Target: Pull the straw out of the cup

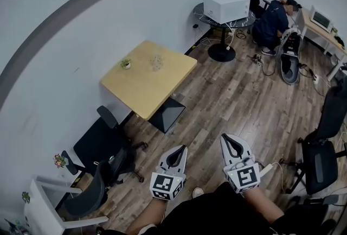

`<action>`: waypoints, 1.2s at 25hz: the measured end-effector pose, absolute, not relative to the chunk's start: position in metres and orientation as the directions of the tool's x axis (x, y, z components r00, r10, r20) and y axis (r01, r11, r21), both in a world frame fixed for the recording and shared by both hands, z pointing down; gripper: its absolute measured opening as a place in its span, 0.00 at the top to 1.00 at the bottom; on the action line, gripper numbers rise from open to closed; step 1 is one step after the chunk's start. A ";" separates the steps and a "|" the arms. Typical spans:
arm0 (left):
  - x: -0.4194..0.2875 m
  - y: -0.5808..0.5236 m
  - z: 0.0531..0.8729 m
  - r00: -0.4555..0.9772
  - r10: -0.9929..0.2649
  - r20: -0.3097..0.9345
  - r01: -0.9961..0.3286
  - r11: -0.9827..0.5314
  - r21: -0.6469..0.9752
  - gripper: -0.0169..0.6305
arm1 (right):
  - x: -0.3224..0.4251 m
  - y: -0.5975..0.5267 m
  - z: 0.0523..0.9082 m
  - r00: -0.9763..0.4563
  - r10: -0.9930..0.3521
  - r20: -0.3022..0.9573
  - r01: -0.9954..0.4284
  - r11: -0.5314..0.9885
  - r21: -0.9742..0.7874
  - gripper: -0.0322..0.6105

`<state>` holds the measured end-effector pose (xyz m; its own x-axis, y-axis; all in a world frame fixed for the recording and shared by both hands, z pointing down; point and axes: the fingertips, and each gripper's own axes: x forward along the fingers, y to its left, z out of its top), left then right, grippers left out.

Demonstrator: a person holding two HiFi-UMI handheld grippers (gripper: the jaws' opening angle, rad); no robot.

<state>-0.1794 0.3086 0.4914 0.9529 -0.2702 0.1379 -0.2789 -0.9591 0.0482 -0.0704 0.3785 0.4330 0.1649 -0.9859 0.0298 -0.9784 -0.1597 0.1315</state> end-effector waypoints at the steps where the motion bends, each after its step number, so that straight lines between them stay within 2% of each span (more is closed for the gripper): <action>1: -0.178 0.306 0.491 0.954 -0.266 0.137 -0.273 -0.961 0.037 0.94 | -0.070 0.374 0.433 0.165 -0.986 0.031 -0.979 -0.160 0.128 0.91; 6: -0.169 0.283 0.498 0.950 -0.275 0.148 -0.286 -0.957 0.053 0.94 | -0.060 0.350 0.440 0.153 -0.987 0.052 -0.981 -0.146 0.124 0.86; 9: -0.164 0.266 0.499 0.948 -0.282 0.150 -0.298 -0.949 0.100 0.94 | -0.051 0.332 0.448 0.129 -0.989 0.076 -0.986 -0.120 0.113 0.80; 19: -0.107 0.190 0.496 0.919 -0.358 0.162 -0.377 -0.920 0.108 0.94 | 0.005 0.252 0.449 0.039 -0.995 0.094 -0.996 -0.031 0.080 0.57; 24: -0.067 0.159 0.494 0.910 -0.380 0.165 -0.399 -0.910 0.111 0.94 | 0.042 0.218 0.451 -0.013 -0.992 0.123 -0.998 0.021 0.067 0.41; 28: -0.036 0.130 0.494 0.899 -0.400 0.179 -0.421 -0.902 0.098 0.94 | 0.074 0.187 0.451 -0.045 -0.990 0.132 -0.997 0.053 0.057 0.20; 30: -0.020 0.117 0.493 0.894 -0.411 0.179 -0.432 -0.897 0.097 0.94 | 0.091 0.173 0.452 -0.059 -0.987 0.150 -0.996 0.068 0.053 0.14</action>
<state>-0.0199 0.1168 0.4927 0.8938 -0.4112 0.1788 -0.4320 -0.8966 0.0975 0.0908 0.1735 0.4517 -0.0591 -0.9870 0.1496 -0.9963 0.0678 0.0535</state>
